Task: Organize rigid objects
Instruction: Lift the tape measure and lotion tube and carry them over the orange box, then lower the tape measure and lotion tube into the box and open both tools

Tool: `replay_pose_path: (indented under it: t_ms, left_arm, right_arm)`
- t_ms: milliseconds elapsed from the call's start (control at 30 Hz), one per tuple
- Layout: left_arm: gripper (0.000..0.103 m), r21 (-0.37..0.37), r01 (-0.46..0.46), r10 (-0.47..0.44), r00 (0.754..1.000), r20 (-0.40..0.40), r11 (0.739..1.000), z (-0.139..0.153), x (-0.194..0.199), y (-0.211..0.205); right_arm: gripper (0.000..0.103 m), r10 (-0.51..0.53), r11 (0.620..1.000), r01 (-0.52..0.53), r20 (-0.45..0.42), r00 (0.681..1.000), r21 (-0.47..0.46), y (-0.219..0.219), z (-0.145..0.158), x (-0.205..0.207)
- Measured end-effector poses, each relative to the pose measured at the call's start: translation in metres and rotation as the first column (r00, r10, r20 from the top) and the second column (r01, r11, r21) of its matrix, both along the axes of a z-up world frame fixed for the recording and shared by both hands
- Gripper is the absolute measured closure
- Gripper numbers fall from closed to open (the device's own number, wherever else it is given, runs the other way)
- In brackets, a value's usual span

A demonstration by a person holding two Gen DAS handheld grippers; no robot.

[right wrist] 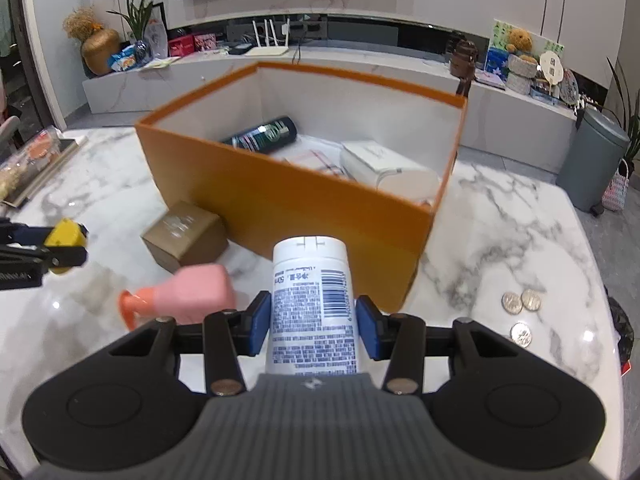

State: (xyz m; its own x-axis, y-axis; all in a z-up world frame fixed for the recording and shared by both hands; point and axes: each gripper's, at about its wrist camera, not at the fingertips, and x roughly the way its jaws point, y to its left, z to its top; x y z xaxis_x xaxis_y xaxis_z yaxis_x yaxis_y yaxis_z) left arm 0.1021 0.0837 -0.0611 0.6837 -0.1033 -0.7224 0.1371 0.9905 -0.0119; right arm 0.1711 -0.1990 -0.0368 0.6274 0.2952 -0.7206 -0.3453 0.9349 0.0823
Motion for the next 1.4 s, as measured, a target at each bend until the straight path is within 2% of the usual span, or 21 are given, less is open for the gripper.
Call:
replay_pose_path:
  t_ms: [133, 367, 467, 567, 867, 1167, 1400]
  left_arm:
    - [0.044, -0.001, 0.041, -0.041, 0.999, 0.033, 0.999, 0.026, 0.005, -0.012]
    - [0.044, 0.013, 0.089, -0.09, 0.993, 0.081, 0.996, 0.072, 0.04, -0.034]
    - [0.044, 0.008, 0.102, -0.102, 0.989, 0.106, 0.995, 0.092, 0.062, -0.039]
    - [0.044, 0.029, 0.104, -0.107, 0.987, 0.123, 0.994, 0.099, 0.081, -0.044]
    - [0.044, 0.047, 0.121, -0.125, 0.989, 0.078, 0.992, 0.084, 0.146, -0.059]
    - [0.044, 0.082, 0.159, -0.159, 0.987, -0.009, 0.984, 0.051, 0.181, -0.073]
    - [0.044, 0.085, 0.143, -0.138, 0.988, -0.064, 0.986, 0.034, 0.203, -0.072]
  right_arm:
    - [0.057, 0.011, 1.0, -0.012, 0.032, 0.999, 0.025, 0.0, 0.031, 0.002]
    - [0.057, -0.034, 0.997, 0.025, 0.118, 0.992, 0.072, 0.0, 0.081, 0.036]
    - [0.057, -0.046, 0.994, 0.031, 0.147, 0.988, 0.106, 0.001, 0.096, 0.054]
    - [0.057, -0.054, 0.992, 0.035, 0.153, 0.987, 0.125, 0.001, 0.103, 0.071]
    - [0.057, -0.053, 0.996, 0.044, 0.117, 0.992, 0.083, 0.011, 0.09, 0.122]
    - [0.057, -0.047, 0.999, 0.046, 0.021, 0.999, 0.013, 0.02, 0.055, 0.161]
    - [0.057, -0.056, 0.998, 0.055, -0.029, 0.998, -0.022, 0.031, 0.037, 0.186]
